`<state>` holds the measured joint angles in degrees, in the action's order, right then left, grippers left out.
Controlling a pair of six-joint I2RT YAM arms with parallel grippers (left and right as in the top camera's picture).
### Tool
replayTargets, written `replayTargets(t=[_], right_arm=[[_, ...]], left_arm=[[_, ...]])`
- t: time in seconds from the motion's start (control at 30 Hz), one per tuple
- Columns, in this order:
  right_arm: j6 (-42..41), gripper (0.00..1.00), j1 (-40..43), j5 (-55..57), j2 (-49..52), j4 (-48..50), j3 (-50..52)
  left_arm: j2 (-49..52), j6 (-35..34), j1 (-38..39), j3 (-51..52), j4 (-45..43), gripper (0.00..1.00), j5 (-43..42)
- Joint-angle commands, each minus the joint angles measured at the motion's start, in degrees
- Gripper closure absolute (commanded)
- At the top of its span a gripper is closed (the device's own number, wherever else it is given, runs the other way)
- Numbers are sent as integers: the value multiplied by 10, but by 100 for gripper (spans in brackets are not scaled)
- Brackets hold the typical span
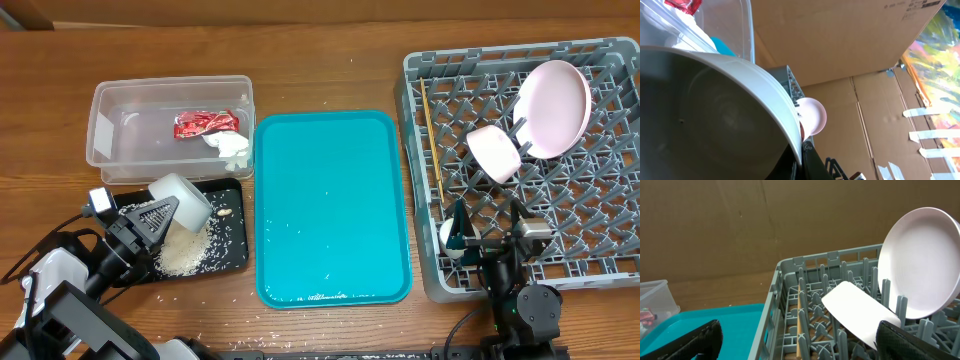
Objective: Sort waste into correct bins and load items into the dishwasher
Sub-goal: 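Lift the bowl over the black tray and tip the scraps out, then carry the emptied white bowl with the left gripper over the rack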
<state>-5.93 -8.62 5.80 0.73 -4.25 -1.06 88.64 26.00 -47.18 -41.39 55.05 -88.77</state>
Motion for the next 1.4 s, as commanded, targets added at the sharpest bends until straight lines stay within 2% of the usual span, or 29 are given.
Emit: replayTargets(t=[0.0, 0.1, 0.17, 0.3, 0.43, 0.53, 0.63, 0.73, 0.8, 0.83, 0.93, 1.07, 1.2, 1.37], right_arm=[[3, 0, 3, 0, -6, 3, 6], [3, 0, 3, 0, -6, 3, 6], [3, 0, 3, 0, -6, 3, 6], [3, 0, 3, 0, -6, 3, 6], [3, 0, 3, 0, -6, 3, 6], [3, 0, 3, 0, -6, 3, 6], [3, 0, 3, 0, -6, 3, 6], [3, 0, 3, 0, -6, 3, 6], [3, 0, 3, 0, -6, 3, 6], [3, 0, 3, 0, -6, 3, 6], [3, 0, 3, 0, -6, 3, 6], [3, 0, 3, 0, -6, 3, 6], [3, 0, 3, 0, -6, 3, 6], [3, 0, 3, 0, -6, 3, 6]], left_arm=[[1, 42, 21, 0, -3, 96, 32], [1, 32, 39, 0, -2, 96, 78], [0, 23, 57, -2, 9, 96, 77], [-10, 17, 137, -35, 23, 96, 130], [-17, -74, 272, -129, 24, 96, 180], [-17, -183, 362, -188, -28, 96, 224], [-17, -319, 458, -229, -132, 96, 266], [-16, -503, 557, -237, -306, 96, 331], [-10, -602, 616, -237, -412, 96, 384], [1, -661, 660, -237, -495, 96, 417], [38, -748, 733, -237, -665, 96, 458], [124, -857, 791, -239, -902, 96, 479], [229, -969, 809, -264, -1045, 96, 477], [356, -1049, 821, -349, -1177, 95, 423]])
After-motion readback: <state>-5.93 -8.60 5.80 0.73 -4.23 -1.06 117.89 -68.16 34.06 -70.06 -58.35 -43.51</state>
